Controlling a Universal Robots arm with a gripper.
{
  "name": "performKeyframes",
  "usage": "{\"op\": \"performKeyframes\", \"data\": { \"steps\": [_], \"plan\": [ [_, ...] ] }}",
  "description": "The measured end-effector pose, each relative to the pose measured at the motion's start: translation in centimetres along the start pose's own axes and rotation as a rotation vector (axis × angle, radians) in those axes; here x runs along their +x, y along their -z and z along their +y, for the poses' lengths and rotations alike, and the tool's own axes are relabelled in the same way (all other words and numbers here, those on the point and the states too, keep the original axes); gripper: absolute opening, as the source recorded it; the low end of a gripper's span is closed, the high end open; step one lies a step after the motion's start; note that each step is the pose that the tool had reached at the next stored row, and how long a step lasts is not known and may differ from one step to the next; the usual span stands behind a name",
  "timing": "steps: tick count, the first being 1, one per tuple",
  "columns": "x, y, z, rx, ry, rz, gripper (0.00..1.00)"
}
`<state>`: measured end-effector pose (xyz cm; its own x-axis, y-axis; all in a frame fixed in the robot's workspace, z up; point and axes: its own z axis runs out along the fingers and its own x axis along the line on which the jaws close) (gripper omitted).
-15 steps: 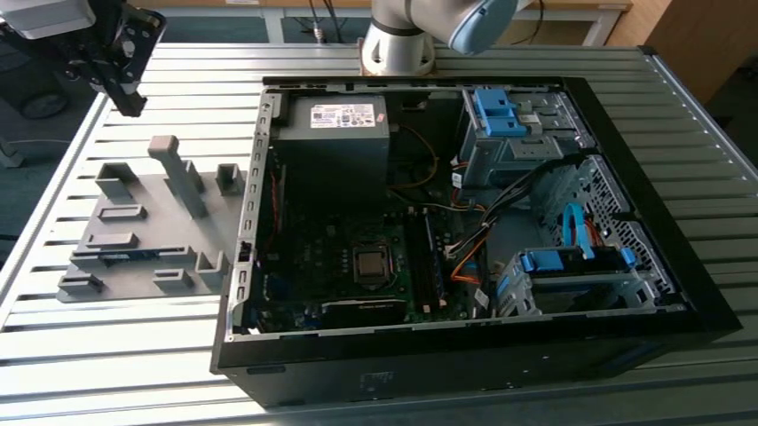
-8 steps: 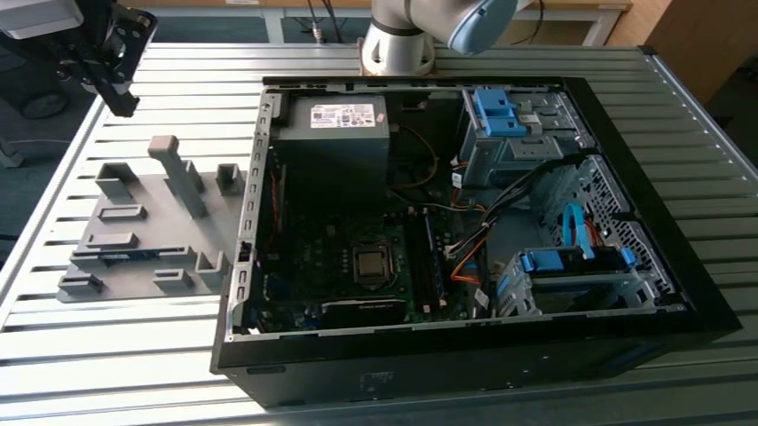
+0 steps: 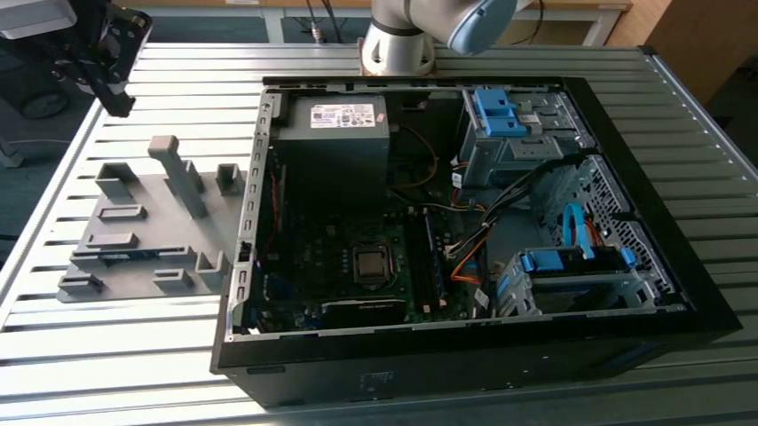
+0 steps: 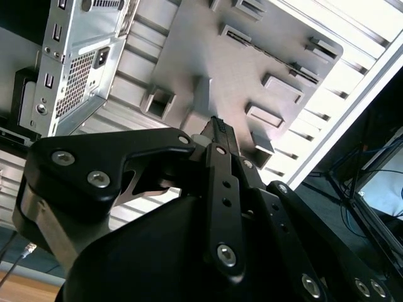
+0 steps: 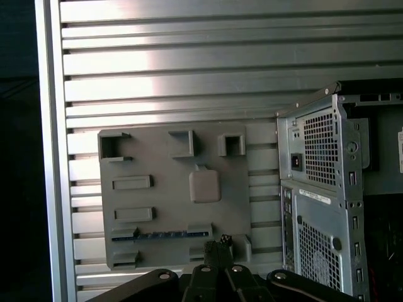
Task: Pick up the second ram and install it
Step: 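Reach for the second ram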
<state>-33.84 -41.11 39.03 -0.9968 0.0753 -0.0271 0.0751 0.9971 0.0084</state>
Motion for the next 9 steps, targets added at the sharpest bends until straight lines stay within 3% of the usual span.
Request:
{"op": "performKeyframes", "data": {
  "steps": [9],
  "plan": [
    [0.37,0.01,-0.26,0.0,0.0,0.0,0.11]
  ]
}}
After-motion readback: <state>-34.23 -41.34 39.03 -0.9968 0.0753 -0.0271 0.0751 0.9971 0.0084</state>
